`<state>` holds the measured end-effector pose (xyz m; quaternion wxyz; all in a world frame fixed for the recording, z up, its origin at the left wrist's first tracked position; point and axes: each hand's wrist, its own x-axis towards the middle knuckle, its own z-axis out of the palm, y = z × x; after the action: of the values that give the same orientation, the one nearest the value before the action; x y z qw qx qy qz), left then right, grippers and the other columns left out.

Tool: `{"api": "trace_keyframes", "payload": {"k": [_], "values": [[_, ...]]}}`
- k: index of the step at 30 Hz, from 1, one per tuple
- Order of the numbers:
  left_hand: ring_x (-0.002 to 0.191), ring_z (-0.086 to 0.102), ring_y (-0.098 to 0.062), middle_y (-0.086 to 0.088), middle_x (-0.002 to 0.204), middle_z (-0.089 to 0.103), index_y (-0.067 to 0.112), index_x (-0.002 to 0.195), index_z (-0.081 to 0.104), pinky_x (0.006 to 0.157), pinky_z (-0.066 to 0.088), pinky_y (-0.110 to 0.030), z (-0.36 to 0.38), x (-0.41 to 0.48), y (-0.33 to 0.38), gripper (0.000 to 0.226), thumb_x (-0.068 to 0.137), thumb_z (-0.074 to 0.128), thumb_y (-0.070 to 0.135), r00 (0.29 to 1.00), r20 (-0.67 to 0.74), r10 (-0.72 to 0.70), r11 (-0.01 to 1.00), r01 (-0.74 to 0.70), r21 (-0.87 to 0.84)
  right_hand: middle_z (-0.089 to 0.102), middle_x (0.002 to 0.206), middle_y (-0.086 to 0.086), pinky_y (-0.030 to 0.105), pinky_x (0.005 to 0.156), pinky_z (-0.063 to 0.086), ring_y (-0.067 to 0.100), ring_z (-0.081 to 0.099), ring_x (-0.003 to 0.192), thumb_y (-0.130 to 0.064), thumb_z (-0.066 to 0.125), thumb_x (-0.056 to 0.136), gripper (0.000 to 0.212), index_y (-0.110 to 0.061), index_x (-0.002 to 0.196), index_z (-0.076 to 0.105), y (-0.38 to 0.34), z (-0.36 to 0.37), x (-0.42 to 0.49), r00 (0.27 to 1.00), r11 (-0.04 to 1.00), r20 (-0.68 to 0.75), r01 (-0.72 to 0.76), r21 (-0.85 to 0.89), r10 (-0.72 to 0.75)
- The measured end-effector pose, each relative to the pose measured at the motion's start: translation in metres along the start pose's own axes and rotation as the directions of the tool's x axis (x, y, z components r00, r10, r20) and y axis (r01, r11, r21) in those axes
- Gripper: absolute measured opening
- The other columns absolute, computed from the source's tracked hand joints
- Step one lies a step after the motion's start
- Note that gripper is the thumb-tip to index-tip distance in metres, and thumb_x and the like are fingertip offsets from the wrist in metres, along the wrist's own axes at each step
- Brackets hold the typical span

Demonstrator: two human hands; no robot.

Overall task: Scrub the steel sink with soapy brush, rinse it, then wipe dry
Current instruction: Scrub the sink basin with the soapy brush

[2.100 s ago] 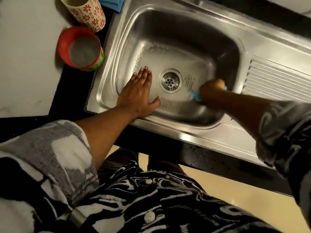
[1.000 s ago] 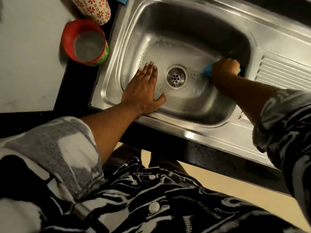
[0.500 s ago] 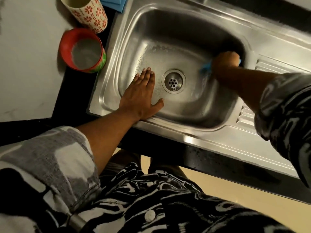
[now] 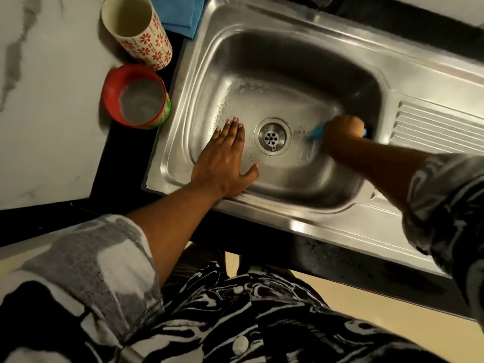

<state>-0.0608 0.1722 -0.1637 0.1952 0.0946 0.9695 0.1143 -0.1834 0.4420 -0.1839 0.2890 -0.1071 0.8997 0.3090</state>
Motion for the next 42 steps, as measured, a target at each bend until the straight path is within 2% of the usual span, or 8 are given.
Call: {"api": "trace_keyframes", "payload": {"k": [7, 12, 16, 21, 27, 33, 37, 42], "values": [[0.164, 0.000, -0.026, -0.018, 0.176, 0.003, 0.003, 0.168, 0.007, 0.133, 0.008, -0.044, 0.002, 0.001, 0.000, 0.103, 0.094, 0.031, 0.069, 1.000, 0.003, 0.005, 1.000, -0.005, -0.005, 0.065, 0.131, 0.014, 0.044, 0.090, 0.055, 0.036, 0.063, 0.121, -0.017, 0.057, 0.100, 0.032, -0.008, 0.129, 0.066, 0.006, -0.017, 0.032, 0.998, 0.998, -0.032, -0.058, 0.000, 0.058], [0.164, 0.003, -0.027, -0.019, 0.176, 0.006, 0.002, 0.168, 0.009, 0.133, 0.011, -0.044, 0.002, 0.000, 0.000, 0.103, 0.094, 0.034, 0.070, 1.000, -0.016, 0.006, 1.000, -0.006, 0.002, 0.067, 0.129, 0.004, 0.034, 0.088, 0.051, 0.024, 0.065, 0.119, -0.030, 0.055, 0.102, 0.031, -0.015, 0.126, 0.067, -0.017, 0.024, -0.046, 0.992, 0.992, 0.058, 0.111, -0.057, -0.108], [0.164, 0.003, -0.027, -0.019, 0.176, 0.005, 0.002, 0.168, 0.009, 0.133, 0.011, -0.044, 0.002, 0.001, 0.001, 0.103, 0.093, 0.033, 0.069, 1.000, -0.013, 0.003, 1.000, -0.003, -0.003, 0.066, 0.133, 0.006, 0.037, 0.092, 0.051, 0.027, 0.063, 0.124, -0.028, 0.054, 0.103, 0.031, -0.013, 0.127, 0.067, -0.004, 0.013, -0.025, 0.997, 0.997, 0.002, 0.077, -0.019, -0.077], [0.164, -0.001, -0.025, -0.016, 0.177, 0.001, 0.003, 0.168, 0.006, 0.133, 0.008, -0.043, 0.005, 0.001, -0.001, 0.103, 0.093, 0.032, 0.069, 1.000, -0.010, -0.005, 1.000, 0.005, -0.004, 0.065, 0.132, 0.017, 0.045, 0.093, 0.053, 0.038, 0.062, 0.122, -0.022, 0.054, 0.102, 0.033, -0.005, 0.127, 0.067, 0.017, -0.019, 0.053, 0.993, 0.991, -0.088, -0.068, 0.119, 0.079], [0.164, -0.003, -0.023, -0.015, 0.177, -0.002, 0.004, 0.168, 0.004, 0.134, 0.006, -0.041, 0.005, 0.002, 0.000, 0.103, 0.093, 0.033, 0.069, 1.000, -0.009, -0.011, 1.000, 0.011, 0.009, 0.069, 0.123, 0.015, 0.046, 0.090, 0.053, 0.036, 0.066, 0.112, -0.034, 0.052, 0.104, 0.039, -0.008, 0.129, 0.066, -0.023, -0.043, 0.082, 0.981, 0.893, -0.176, 0.003, 0.449, 0.085], [0.164, 0.001, -0.024, -0.016, 0.177, 0.003, 0.003, 0.168, 0.008, 0.133, 0.006, -0.040, 0.003, 0.002, 0.001, 0.103, 0.092, 0.033, 0.068, 1.000, -0.007, -0.012, 1.000, 0.012, -0.002, 0.070, 0.123, 0.014, 0.039, 0.082, 0.047, 0.036, 0.066, 0.113, -0.036, 0.049, 0.103, 0.040, -0.010, 0.125, 0.068, -0.006, -0.006, 0.072, 0.981, 0.841, -0.065, -0.123, 0.527, 0.184], [0.164, 0.001, -0.024, -0.016, 0.177, 0.003, 0.003, 0.168, 0.008, 0.133, 0.007, -0.041, 0.004, 0.001, 0.001, 0.104, 0.092, 0.035, 0.068, 1.000, -0.020, -0.013, 1.000, 0.013, -0.016, 0.065, 0.132, 0.017, 0.040, 0.095, 0.049, 0.037, 0.061, 0.123, -0.040, 0.053, 0.103, 0.045, -0.008, 0.132, 0.065, 0.015, 0.017, 0.056, 0.978, 0.845, 0.061, -0.204, 0.494, 0.201], [0.164, -0.002, -0.024, -0.016, 0.177, 0.000, 0.004, 0.168, 0.006, 0.133, 0.006, -0.041, 0.005, 0.001, 0.000, 0.103, 0.094, 0.039, 0.067, 1.000, -0.023, -0.006, 1.000, 0.006, -0.023, 0.060, 0.143, 0.009, 0.043, 0.101, 0.049, 0.032, 0.059, 0.129, -0.047, 0.048, 0.104, 0.049, -0.019, 0.143, 0.058, 0.002, -0.025, 0.077, 0.988, 0.843, 0.017, -0.138, 0.520, 0.151]]}}
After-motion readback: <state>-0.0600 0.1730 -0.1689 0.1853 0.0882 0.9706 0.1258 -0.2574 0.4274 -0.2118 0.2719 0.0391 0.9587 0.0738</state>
